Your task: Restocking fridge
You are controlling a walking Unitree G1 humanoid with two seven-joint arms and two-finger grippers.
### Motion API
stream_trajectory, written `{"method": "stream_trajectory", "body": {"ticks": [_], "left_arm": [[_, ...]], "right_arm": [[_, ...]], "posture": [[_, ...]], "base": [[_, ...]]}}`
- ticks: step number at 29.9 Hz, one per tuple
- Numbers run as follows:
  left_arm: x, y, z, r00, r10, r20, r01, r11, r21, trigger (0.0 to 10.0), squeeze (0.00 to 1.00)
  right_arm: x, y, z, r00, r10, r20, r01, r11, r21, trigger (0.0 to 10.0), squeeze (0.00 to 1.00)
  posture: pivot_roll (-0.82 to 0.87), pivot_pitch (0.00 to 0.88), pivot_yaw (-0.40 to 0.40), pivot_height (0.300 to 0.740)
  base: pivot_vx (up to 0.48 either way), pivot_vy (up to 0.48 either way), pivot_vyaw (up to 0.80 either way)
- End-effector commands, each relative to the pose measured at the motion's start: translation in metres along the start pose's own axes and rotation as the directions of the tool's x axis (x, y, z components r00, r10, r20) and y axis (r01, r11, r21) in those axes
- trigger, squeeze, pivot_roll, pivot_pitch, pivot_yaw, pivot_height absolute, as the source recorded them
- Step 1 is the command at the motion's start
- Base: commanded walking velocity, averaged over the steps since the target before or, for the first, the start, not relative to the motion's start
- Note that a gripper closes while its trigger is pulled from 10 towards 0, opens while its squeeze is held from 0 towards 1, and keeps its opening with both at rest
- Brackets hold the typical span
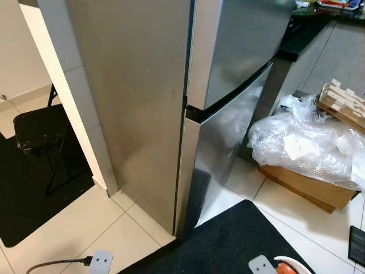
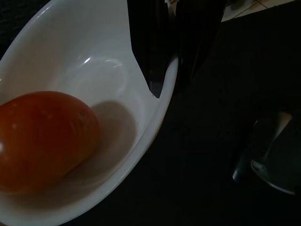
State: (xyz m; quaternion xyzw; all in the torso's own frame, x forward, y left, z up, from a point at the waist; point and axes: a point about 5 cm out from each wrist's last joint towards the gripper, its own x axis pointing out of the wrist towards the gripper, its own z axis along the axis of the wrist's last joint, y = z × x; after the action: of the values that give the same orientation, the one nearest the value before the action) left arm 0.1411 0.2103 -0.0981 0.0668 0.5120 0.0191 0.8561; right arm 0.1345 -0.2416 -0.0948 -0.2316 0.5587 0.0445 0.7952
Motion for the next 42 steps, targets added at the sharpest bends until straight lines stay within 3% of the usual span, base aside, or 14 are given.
{"method": "stream_trajectory", "body": {"ticks": [1,13,32,34,35,37,42], "left_arm": [[-0.001,0.0,-0.004,1.0,-0.006,-0.019,0.006,1.0,-0.002,10.0,0.0],[-0.001,0.0,-0.006,1.0,0.003,-0.021,-0.003,1.0,-0.007,10.0,0.0],[-0.001,0.008,-0.003,0.999,0.048,-0.006,-0.049,0.998,-0.044,10.0,0.0],[-0.001,0.014,0.001,0.997,0.078,0.016,-0.076,0.994,-0.073,10.0,0.0],[-0.001,0.022,0.007,0.993,0.113,0.043,-0.104,0.98,-0.167,10.0,0.0],[-0.001,0.028,0.017,0.988,0.129,0.082,-0.104,0.962,-0.252,10.0,0.0],[-0.001,0.036,0.039,0.976,0.133,0.174,-0.075,0.95,-0.303,10.0,0.0]], "right_arm": [[0.0,-0.004,0.002,1.0,-0.014,0.007,0.014,1.0,0.003,10.0,0.0],[0.0,-0.004,0.002,1.0,-0.014,0.008,0.014,1.0,0.001,10.0,0.0],[0.0,-0.003,0.001,1.0,-0.002,0.006,0.002,1.0,-0.005,10.0,0.0],[0.0,-0.003,0.001,1.0,-0.002,0.006,0.002,1.0,-0.007,10.0,0.0],[0.0,-0.003,0.0,1.0,-0.003,0.006,0.003,1.0,-0.009,10.0,0.0],[0.0,-0.003,0.0,1.0,-0.004,0.005,0.004,1.0,-0.011,10.0,0.0],[0.0,-0.004,-0.001,1.0,-0.005,0.004,0.005,1.0,-0.013,10.0,0.0]], "posture": [[0.07,0.0,-0.006,0.74],[0.06,0.0,-0.006,0.74],[0.06,0.0,-0.008,0.74],[0.06,0.0,-0.009,0.74],[0.06,0.0,-0.01,0.74],[0.06,0.0,-0.01,0.74],[0.06,0.0,-0.011,0.74]], "base": [[0.0,-0.48,0.0],[0.0,-0.478,0.0],[0.0,0.0,0.0],[0.0,0.0,0.0],[0.0,0.0,0.0],[0.0,0.0,0.0],[0.0,0.0,0.0]]}}
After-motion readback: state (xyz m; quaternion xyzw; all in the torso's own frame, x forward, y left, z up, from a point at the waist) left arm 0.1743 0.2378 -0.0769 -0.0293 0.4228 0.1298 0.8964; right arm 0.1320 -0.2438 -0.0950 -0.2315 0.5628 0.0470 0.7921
